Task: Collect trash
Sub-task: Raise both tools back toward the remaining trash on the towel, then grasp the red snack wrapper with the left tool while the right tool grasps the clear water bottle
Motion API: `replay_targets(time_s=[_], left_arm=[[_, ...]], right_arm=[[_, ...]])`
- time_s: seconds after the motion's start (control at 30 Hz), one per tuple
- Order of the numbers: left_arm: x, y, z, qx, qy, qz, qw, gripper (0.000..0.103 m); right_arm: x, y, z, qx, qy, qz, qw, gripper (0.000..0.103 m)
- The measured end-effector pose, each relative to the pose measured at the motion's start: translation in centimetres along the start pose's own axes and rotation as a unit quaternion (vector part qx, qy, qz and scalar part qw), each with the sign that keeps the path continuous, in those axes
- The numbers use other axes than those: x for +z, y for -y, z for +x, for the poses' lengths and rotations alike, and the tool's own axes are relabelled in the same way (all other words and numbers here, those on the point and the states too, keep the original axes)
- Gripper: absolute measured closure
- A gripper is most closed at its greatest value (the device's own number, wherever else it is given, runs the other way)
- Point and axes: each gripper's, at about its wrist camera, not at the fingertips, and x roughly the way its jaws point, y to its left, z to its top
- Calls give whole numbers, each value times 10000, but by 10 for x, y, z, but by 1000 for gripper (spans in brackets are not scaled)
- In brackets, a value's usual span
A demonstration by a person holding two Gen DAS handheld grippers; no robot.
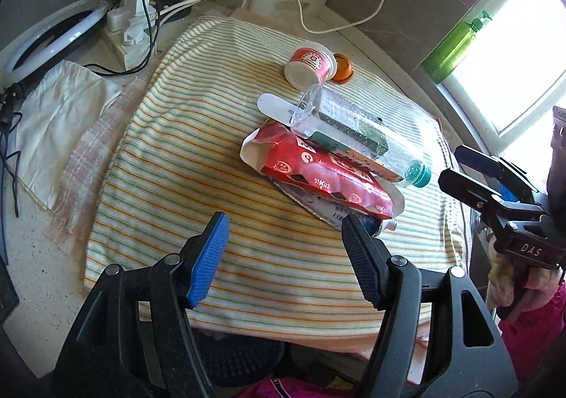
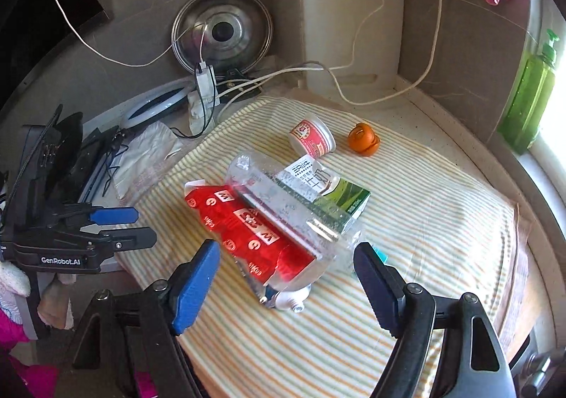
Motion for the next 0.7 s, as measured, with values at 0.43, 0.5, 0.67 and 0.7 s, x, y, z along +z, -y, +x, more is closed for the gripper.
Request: replay_targets(time_s=[0.43, 0.5, 0.67, 0.7], left_arm=[[27, -12, 45, -216, -276, -1080, 9935, 35], [30, -12, 50, -180, -271, -1141, 9929, 35], [37, -11, 60, -163, -278, -1285, 9912, 35], [38, -10, 62, -155, -275, -1299, 9910, 35]], right_arm=[[24, 11, 71, 315, -901, -957, 9908, 23], [26, 11, 80, 346, -988, -1038, 9891, 23], [33, 11, 99, 457, -1141, -1088, 9864, 24], [33, 11, 102, 479, -1163, -1078, 9862, 25]])
